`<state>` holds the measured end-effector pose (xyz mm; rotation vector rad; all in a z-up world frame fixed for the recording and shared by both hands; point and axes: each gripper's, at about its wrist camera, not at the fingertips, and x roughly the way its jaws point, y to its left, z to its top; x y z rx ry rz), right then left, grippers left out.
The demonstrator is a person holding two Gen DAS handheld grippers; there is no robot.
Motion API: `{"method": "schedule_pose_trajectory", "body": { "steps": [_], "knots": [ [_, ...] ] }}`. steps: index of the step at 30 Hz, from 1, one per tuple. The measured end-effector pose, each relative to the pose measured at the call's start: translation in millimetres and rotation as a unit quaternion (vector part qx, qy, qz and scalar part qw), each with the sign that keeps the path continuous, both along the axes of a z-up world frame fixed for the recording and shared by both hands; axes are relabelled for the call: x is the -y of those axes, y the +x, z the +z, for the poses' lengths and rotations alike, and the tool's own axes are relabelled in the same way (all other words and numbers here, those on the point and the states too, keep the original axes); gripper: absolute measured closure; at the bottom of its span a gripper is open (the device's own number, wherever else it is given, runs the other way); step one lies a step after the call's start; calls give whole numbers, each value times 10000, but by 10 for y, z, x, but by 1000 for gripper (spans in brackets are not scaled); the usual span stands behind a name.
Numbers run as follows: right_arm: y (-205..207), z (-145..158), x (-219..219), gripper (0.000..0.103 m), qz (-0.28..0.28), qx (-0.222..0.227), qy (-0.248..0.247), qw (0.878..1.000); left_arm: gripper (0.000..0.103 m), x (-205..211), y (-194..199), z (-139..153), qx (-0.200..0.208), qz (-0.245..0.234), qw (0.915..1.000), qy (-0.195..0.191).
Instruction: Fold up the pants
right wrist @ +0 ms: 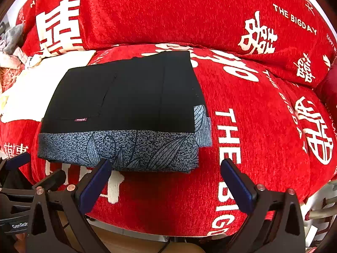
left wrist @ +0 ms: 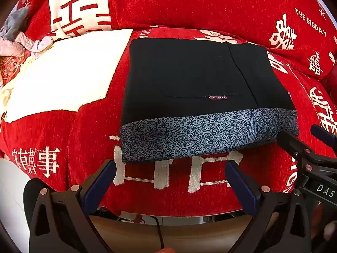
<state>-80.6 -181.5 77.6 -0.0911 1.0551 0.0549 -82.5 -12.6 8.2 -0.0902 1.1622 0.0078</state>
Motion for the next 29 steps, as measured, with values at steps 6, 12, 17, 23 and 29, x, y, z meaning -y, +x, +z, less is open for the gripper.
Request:
{"method": "schedule_pose_trajectory", "body": {
  "steps": [6,12,17,23,29],
  "knots": [
    [-4,28,-8,0,38,30,-30,10000,0,-34,-10,24,24,2,10000,-39],
    [-18,19,-37,0,90,13,-61,9999,0,-62,-21,42,45,-18,9999,-96],
    [-60,-78,-51,0,6,-45,-179,9998,0,-126,-30,9,105,-15,9999,-111],
    [-285,-392,-76,0,-220,-314,5,9993,0,-257,-113,-240,303,-95,9995,-96],
    [-458,-811,-89,0,-450,-216,457,9977,0,-230,-179,-601,528,-88,9986,11]
  ]
}}
